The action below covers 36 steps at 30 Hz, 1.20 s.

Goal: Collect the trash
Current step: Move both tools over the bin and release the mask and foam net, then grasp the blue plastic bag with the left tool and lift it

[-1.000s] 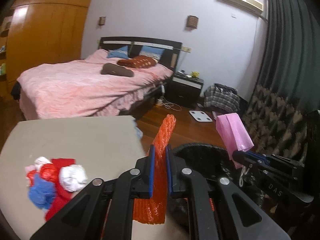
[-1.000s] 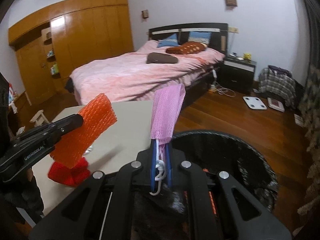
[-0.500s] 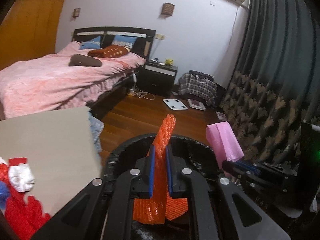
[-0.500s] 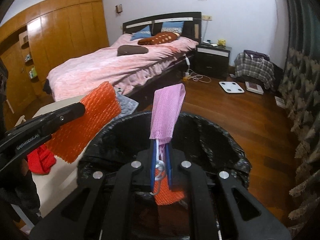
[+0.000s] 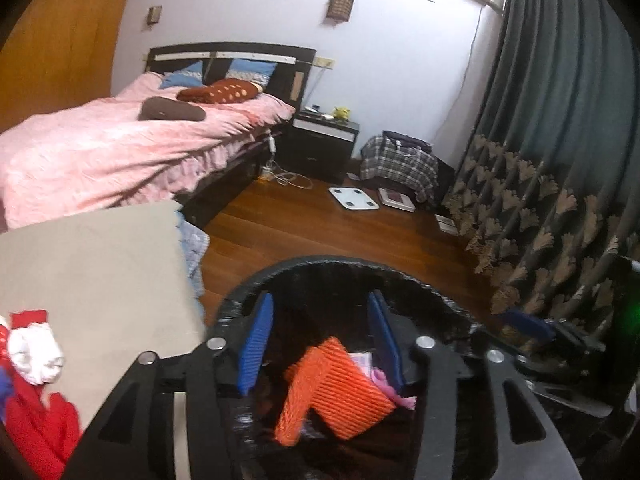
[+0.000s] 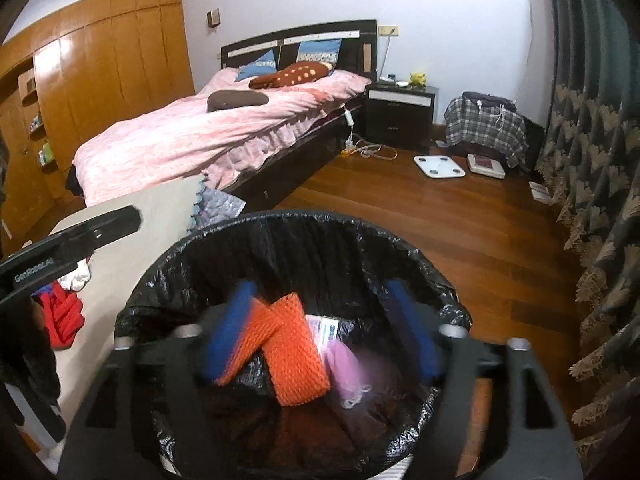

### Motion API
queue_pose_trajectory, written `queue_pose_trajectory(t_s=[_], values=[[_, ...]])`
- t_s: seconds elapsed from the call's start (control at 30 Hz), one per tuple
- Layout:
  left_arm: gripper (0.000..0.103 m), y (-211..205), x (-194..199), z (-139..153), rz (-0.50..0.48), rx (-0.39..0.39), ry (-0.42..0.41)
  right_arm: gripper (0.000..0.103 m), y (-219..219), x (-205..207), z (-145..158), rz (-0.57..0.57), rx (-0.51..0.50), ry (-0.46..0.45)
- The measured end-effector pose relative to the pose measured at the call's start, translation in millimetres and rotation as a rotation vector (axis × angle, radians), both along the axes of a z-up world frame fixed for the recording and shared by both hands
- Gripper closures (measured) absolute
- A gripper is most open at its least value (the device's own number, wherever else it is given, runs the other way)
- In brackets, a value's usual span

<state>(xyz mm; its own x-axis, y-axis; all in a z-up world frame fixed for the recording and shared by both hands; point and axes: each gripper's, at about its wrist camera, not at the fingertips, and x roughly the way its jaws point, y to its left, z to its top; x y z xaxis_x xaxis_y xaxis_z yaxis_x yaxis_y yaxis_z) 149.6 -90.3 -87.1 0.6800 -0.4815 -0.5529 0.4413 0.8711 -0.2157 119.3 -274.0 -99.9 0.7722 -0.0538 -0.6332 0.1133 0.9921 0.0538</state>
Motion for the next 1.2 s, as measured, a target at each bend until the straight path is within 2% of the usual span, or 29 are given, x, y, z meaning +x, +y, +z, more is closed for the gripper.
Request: queue_pose_trajectory(t_s=[0.03, 0.1, 0.23, 0.33, 0.6, 0.8, 1.03, 1.2], values=[[0.043, 5, -2, 2, 0.011, 0.006, -0.010, 0.011, 3, -2, 2, -0.005, -0.003, -0.017], [0.031, 18, -8, 7, 0.045, 0.023, -0.044, 0.010, 8, -3, 5, 0.004, 0.002, -0.030], [0.021, 45, -18, 12, 0.103, 0.046, -0.072, 0.007, 32, 1, 12, 0.057, -0.004, -0.046], [0.017, 69, -27, 16, 0.149, 0.065, -0.090, 0.007, 51, 6, 16, 0.094, 0.003, -0.050], [0.016, 140, -50, 19, 0.302, 0.128, -0.113, 0.006, 116, 22, 18, 0.211, 0.036, -0.056], [0.016, 198, -59, 9, 0.436, 0.166, -0.110, 0.006, 163, 34, 16, 0.292, 0.037, -0.058], [0.017, 254, -59, -16, 0.558, 0.176, -0.040, 0.006, 206, 47, 3, 0.360, 0.031, -0.032], [0.023, 270, -52, -36, 0.583, 0.167, 0.009, 0.006, 226, 53, -8, 0.390, 0.027, -0.017]])
